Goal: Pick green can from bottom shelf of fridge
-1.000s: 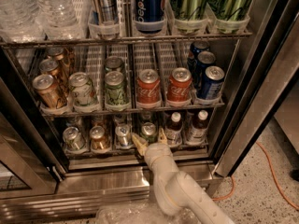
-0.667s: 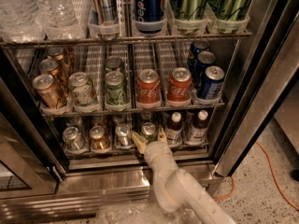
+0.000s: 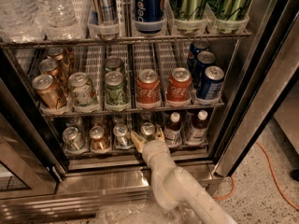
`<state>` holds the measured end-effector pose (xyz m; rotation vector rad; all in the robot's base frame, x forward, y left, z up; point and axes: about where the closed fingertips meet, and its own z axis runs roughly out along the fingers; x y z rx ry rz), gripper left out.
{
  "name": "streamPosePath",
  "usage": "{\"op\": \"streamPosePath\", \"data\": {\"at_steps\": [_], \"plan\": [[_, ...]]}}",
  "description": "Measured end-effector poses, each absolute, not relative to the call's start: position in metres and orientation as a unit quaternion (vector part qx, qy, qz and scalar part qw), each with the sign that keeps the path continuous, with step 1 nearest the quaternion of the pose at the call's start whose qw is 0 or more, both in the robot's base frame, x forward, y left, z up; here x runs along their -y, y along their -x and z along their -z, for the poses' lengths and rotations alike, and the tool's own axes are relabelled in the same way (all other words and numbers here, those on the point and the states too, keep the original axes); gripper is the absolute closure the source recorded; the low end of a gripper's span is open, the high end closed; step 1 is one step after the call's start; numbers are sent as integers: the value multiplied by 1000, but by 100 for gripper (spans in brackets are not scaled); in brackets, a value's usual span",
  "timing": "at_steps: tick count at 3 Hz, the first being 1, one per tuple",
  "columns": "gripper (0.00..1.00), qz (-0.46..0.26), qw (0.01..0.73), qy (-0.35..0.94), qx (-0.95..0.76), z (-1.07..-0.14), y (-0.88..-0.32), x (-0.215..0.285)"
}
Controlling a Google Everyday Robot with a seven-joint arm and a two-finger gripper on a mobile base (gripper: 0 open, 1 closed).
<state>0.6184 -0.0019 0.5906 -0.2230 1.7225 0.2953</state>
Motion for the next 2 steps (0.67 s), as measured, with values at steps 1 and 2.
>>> {"op": "streamPosePath", "data": {"at_steps": [1, 2], "plan": [[66, -129, 636, 98, -754, -591, -618, 2], [90, -129, 636, 98, -754, -591, -618, 2]]}}
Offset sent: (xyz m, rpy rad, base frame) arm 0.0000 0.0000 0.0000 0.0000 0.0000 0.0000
